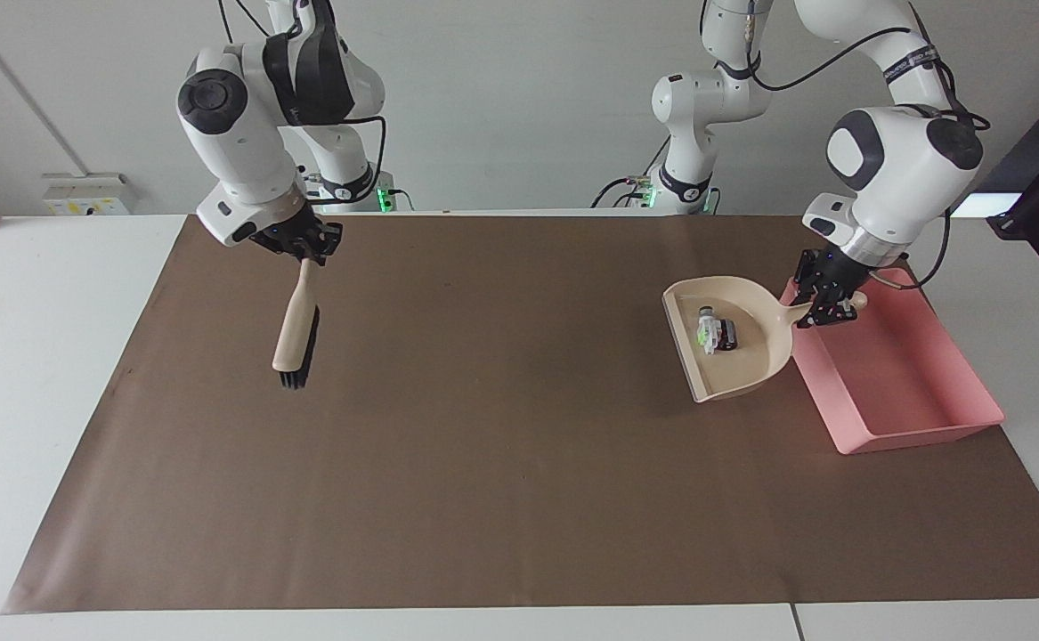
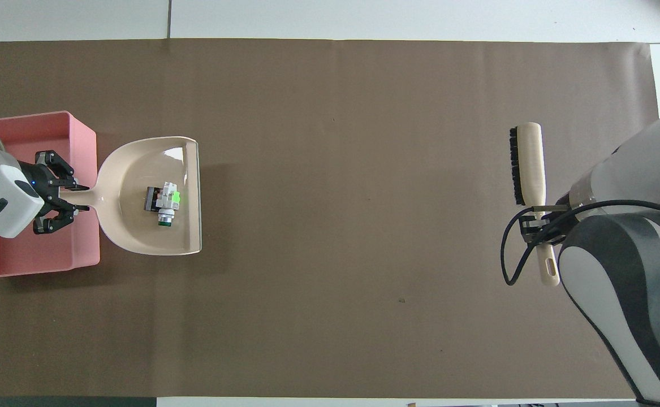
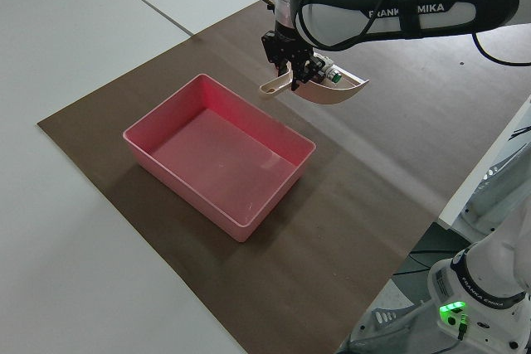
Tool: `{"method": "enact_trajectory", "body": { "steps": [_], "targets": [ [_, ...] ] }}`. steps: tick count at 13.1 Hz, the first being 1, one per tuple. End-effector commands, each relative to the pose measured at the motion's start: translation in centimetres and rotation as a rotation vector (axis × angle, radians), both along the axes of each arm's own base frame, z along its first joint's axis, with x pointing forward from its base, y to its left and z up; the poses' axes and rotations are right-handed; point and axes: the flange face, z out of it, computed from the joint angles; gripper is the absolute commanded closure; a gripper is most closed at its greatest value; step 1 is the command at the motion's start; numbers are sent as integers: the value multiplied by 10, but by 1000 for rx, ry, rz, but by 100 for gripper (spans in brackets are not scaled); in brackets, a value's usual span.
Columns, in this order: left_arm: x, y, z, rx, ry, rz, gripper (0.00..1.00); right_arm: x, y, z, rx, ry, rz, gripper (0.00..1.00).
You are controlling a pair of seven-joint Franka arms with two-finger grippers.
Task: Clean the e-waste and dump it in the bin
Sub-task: 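Tip the dustpan over the pink bin with the left gripper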
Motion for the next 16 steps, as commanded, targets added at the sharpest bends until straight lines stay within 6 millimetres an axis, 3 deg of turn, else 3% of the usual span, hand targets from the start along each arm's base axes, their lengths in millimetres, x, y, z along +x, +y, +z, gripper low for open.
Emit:
{"method": "enact_trajectory", "body": {
  "steps": [1, 3, 5, 9, 12, 13, 16],
  "targets": [
    [1, 56, 33, -109, -23, 15, 100, 7, -52, -22, -22, -48, 2, 100],
    [2, 110, 48, -192, -43, 24, 100, 12, -85, -41, -36, -51, -15, 100],
    [0, 148, 58, -224, -40, 1, 100, 5, -107, -61, -15, -20, 26, 100],
    [-5, 211, 83, -235, -50, -13, 100, -18, -119, -103, 23, 37, 65, 100],
    [2, 259, 86, -222, -61, -36, 100, -28, -122, -127, 25, 18, 60, 100],
    [4, 275, 86, -210, -64, -47, 100, -33, -132, -133, 21, -1, 43, 100],
    [3, 315, 89, -128, -56, -3, 100, -42, -132, -143, 23, 7, 39, 100]
  ]
}}
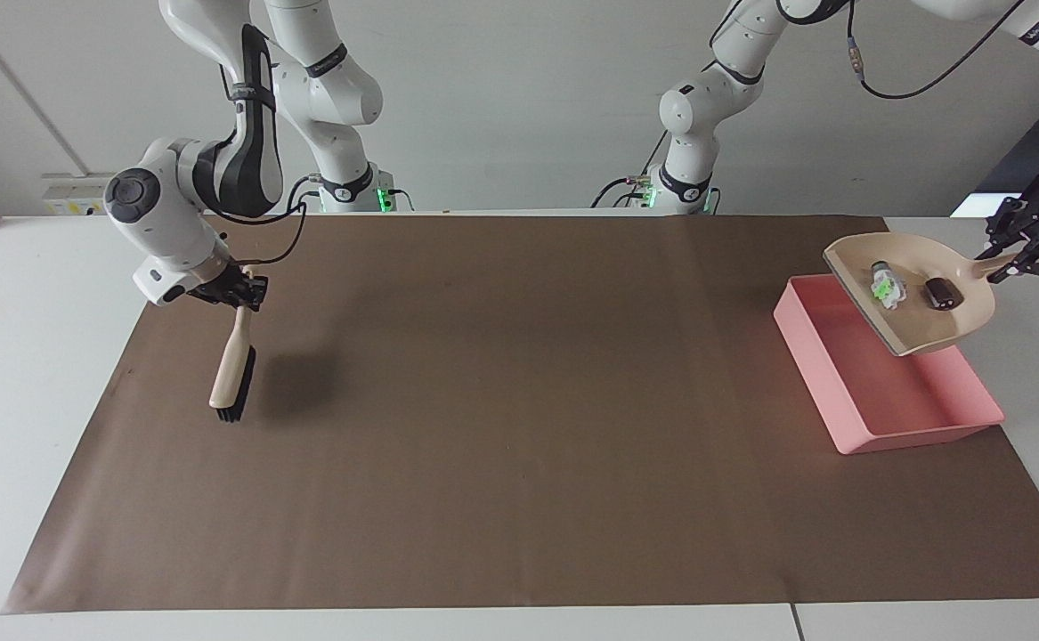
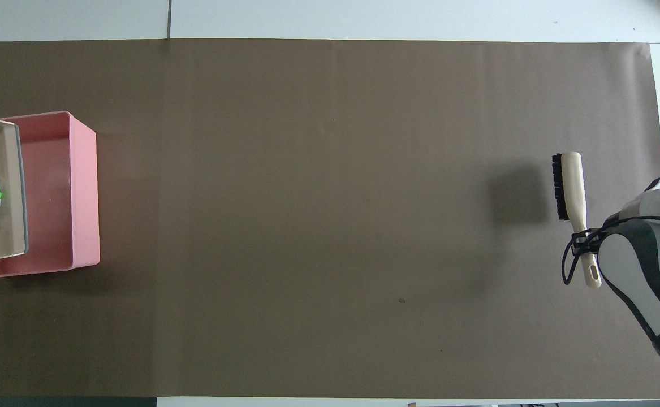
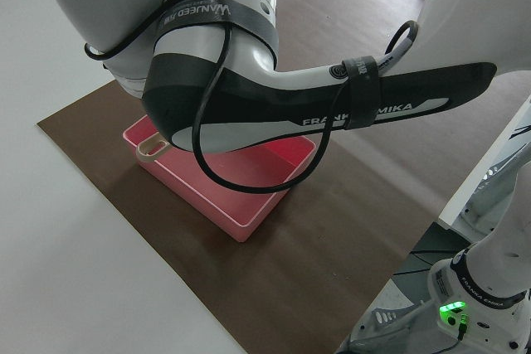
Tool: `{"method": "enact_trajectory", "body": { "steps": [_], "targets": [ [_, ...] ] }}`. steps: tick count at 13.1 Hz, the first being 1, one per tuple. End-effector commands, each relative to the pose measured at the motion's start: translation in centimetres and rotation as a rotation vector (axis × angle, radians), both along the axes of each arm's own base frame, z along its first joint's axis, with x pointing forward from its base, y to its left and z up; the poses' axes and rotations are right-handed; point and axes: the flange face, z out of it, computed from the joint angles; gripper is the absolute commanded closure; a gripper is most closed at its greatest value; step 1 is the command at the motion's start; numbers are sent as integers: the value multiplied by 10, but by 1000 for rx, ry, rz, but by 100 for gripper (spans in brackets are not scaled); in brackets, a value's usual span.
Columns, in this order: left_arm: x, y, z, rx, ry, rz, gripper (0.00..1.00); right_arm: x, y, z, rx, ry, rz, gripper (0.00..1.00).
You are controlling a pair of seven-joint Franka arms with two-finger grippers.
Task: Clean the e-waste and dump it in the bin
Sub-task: 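Tip the dustpan over the pink bin with the left gripper, then lift the dustpan out of the bin while the right gripper sets down the brush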
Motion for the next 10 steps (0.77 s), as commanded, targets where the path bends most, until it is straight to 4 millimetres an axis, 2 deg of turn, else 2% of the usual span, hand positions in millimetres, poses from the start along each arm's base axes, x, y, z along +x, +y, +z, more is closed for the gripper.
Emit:
{"method": "enact_trajectory", "body": {
  "steps": [1, 3, 4, 6, 10],
  "targets": [
    [4, 24, 12, 53, 6, -3, 100, -11, 0, 2, -2, -24, 24, 100],
    [-2, 39, 15, 124, 14, 16, 100, -14, 1, 0, -1, -21, 25, 98],
    [-1, 42, 15, 153, 11, 17, 99, -15, 1, 0, -2, -20, 26, 95],
    [3, 45, 10, 196, 22, 25, 99, -16, 0, -1, 2, -18, 34, 94],
    [25, 31, 11, 383, 38, -47, 99, -21, -3, -5, 11, -24, 56, 89]
  ]
}}
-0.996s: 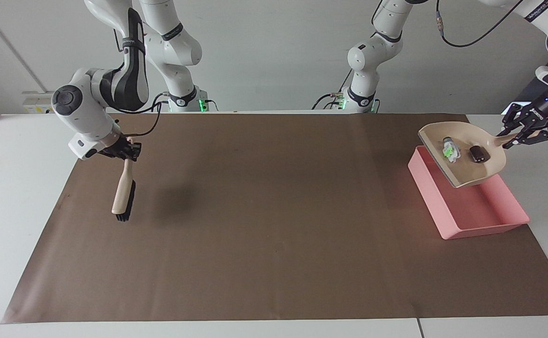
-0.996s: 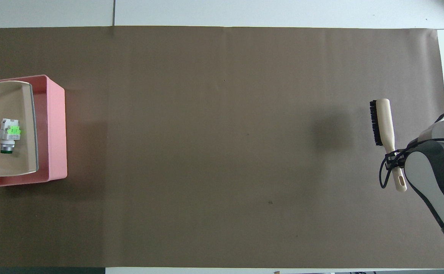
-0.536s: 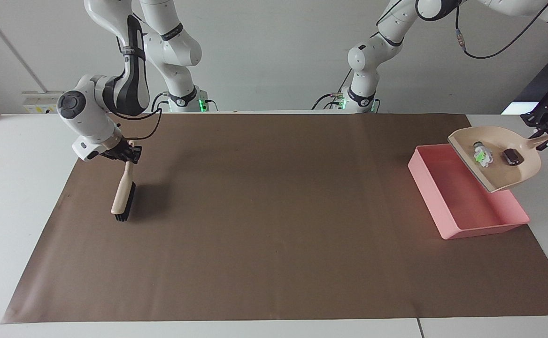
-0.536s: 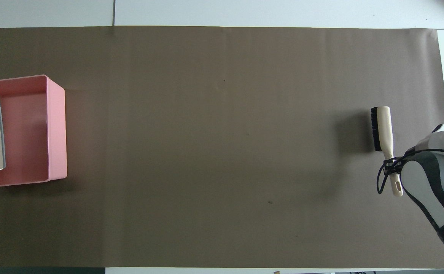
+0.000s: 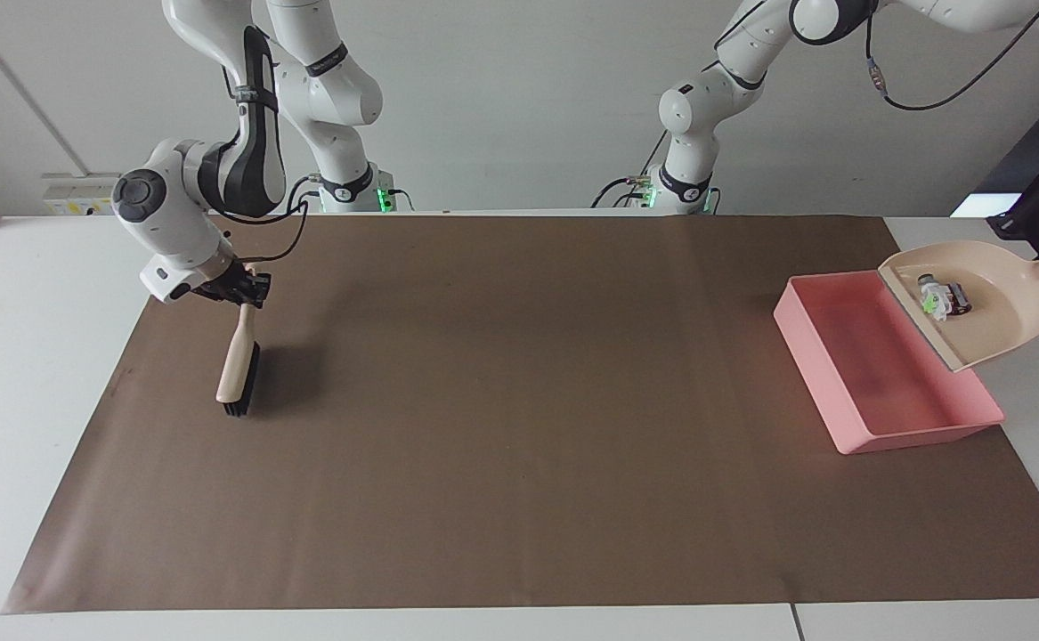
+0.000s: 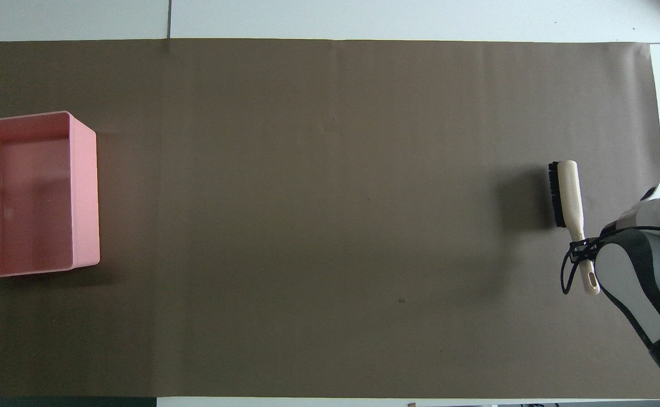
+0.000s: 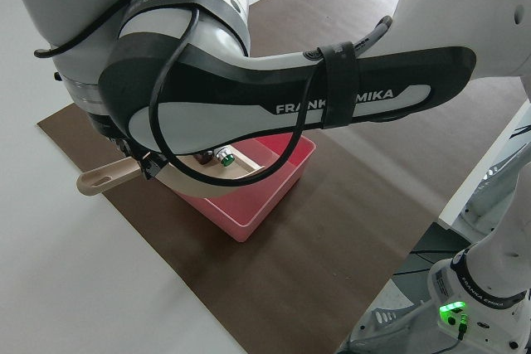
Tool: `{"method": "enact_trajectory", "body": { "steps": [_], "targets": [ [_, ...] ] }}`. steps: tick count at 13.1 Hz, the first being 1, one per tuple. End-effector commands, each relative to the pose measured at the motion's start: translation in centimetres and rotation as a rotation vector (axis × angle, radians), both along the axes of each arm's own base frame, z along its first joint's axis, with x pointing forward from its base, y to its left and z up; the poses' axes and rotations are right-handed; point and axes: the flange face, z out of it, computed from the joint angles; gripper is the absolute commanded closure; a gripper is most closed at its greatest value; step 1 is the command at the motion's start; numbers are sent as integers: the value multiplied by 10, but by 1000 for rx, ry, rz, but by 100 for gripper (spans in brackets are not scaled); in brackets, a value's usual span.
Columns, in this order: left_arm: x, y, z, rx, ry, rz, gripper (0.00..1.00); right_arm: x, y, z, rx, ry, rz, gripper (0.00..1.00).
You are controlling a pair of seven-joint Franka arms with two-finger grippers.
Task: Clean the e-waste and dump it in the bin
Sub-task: 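Lift the dustpan out of the bin while the right gripper sets down the brush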
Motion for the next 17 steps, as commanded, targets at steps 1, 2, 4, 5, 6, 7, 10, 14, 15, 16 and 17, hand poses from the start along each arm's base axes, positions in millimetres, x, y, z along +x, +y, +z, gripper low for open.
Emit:
{"method": "enact_trajectory", "body": {
  "steps": [1, 2, 4, 5, 6, 7, 10, 14, 15, 16, 17],
  "targets": [
    [15, -6, 8, 128, 9, -44, 99, -10, -3, 2, 2, -27, 23, 85],
    [19, -9, 8, 169, 17, -61, 99, -10, -3, 2, 2, -27, 23, 81],
    [26, -15, 8, 211, 21, -84, 99, -10, -2, 2, 1, -29, 20, 65],
    [29, -20, 9, 214, 22, -95, 99, -10, -3, 2, 1, -27, 17, 38],
    [28, -22, 11, 218, 30, -100, 98, -9, -2, 2, 1, -27, 20, 0],
    [28, -23, 15, 248, 46, -111, 98, -7, -2, 5, -1, -34, 19, 0],
    [31, -47, 25, 277, 93, -161, 98, 25, -12, 41, -17, -104, 20, 0],
    [14, -78, 47, 131, 98, -208, 98, 41, 3, 100, -53, -200, 26, 0],
    [11, -84, 47, 62, 87, -214, 98, 47, 16, 112, -61, -219, -14, 0],
    [9, -91, 47, 7, 84, -215, 98, 52, 30, 122, -69, -226, -72, 0],
    [11, -103, 45, -22, 98, -229, 98, 56, 46, 133, -76, -227, -128, 0]
  ]
}}
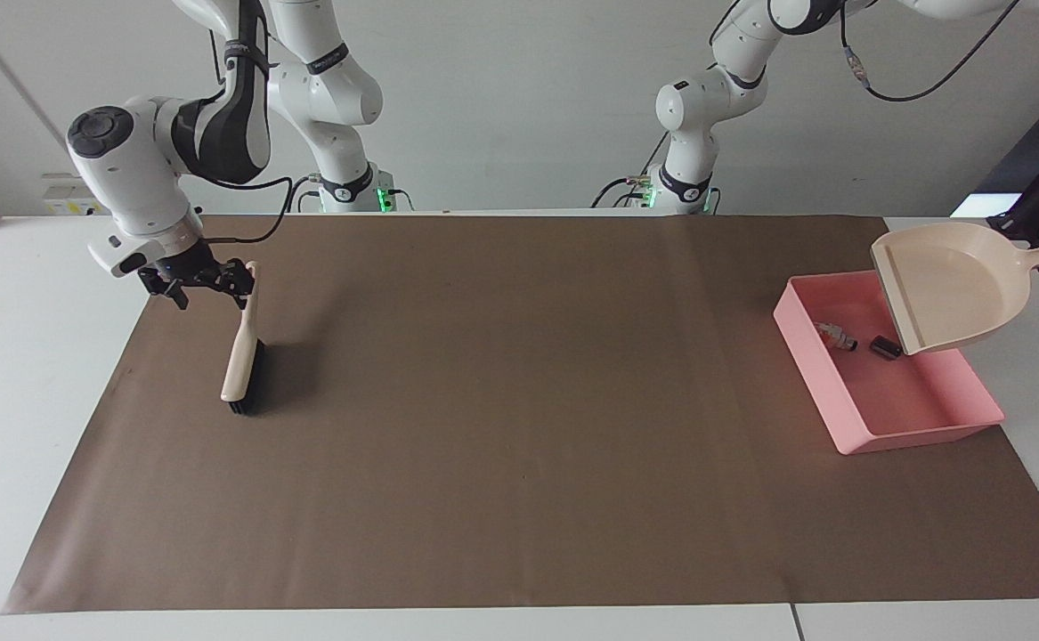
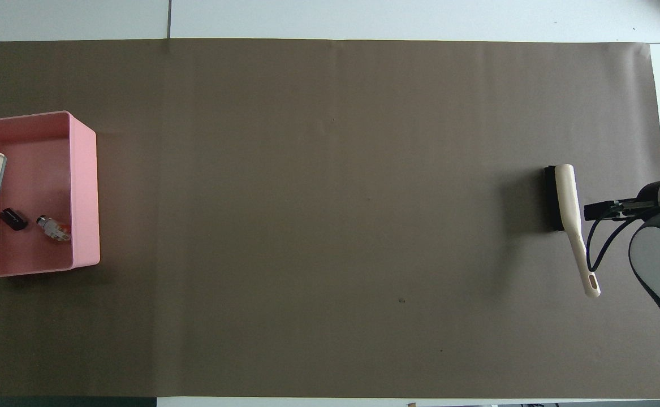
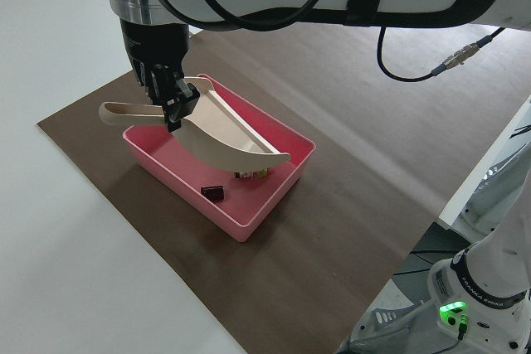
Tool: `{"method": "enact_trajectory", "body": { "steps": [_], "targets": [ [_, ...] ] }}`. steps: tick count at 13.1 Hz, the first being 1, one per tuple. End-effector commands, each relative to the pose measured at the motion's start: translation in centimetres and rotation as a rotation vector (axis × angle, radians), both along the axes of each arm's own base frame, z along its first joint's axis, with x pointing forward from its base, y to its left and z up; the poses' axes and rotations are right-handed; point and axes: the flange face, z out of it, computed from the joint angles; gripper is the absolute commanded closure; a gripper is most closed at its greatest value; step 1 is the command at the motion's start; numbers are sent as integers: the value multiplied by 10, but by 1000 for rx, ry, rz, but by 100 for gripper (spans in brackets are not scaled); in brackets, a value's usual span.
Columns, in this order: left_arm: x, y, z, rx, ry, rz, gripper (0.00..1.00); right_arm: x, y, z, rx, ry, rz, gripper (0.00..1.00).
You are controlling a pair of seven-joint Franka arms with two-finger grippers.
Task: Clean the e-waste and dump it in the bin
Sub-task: 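Lift the dustpan out of the bin while the right gripper sets down the brush, then lower the dustpan onto the table beside the bin with the left gripper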
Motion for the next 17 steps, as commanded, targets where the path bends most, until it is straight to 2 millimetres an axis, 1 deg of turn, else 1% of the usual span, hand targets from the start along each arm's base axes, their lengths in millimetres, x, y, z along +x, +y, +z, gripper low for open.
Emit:
{"method": "enact_trajectory", "body": {
  "steps": [1, 2, 3, 4, 5, 6, 8, 10, 11, 12, 14, 15, 16, 17],
  "targets": [
    [1, -38, -7, -85, 42, -66, 99, 10, 45, 31, -5, -6, -125, 0],
    [4, -62, -11, -93, 49, -98, 99, 13, 62, 44, -3, -14, -166, 0],
    [7, -84, -21, -102, 66, -121, 99, 16, 77, 55, -2, -19, -197, 0],
    [8, -105, -27, -104, 70, -137, 99, 19, 88, 66, 0, -22, -224, 0],
    [6, -123, -36, -106, 75, -132, 99, 23, 93, 81, 11, -13, -242, 0],
    [3, -150, -43, -104, 70, -124, 99, 30, 97, 94, 55, 7, -255, 0],
    [-8, -202, -70, -100, 48, -125, 99, 46, 97, 126, 77, 32, -256, 0],
    [-19, -243, -93, -96, 34, -97, 99, 54, 87, 155, 72, 62, -211, 0],
    [-20, -265, -104, -91, 43, -90, 99, 55, 86, 173, 72, 58, -166, 0],
    [-21, -288, -112, -87, 45, -80, 99, 57, 84, 178, 74, 66, -147, 0],
    [-27, -338, -132, -60, 43, -45, 99, 58, 84, 165, 78, 73, -127, 0],
    [-27, -350, -139, -39, 36, -42, 100, 56, 84, 155, 77, 78, -128, 0],
    [-31, -365, -152, -29, 40, -46, 100, 53, 85, 154, 77, 66, -126, 0],
    [-33, -373, -161, -17, 25, -38, 100, 52, 85, 152, 76, 74, -128, 0]
  ]
}}
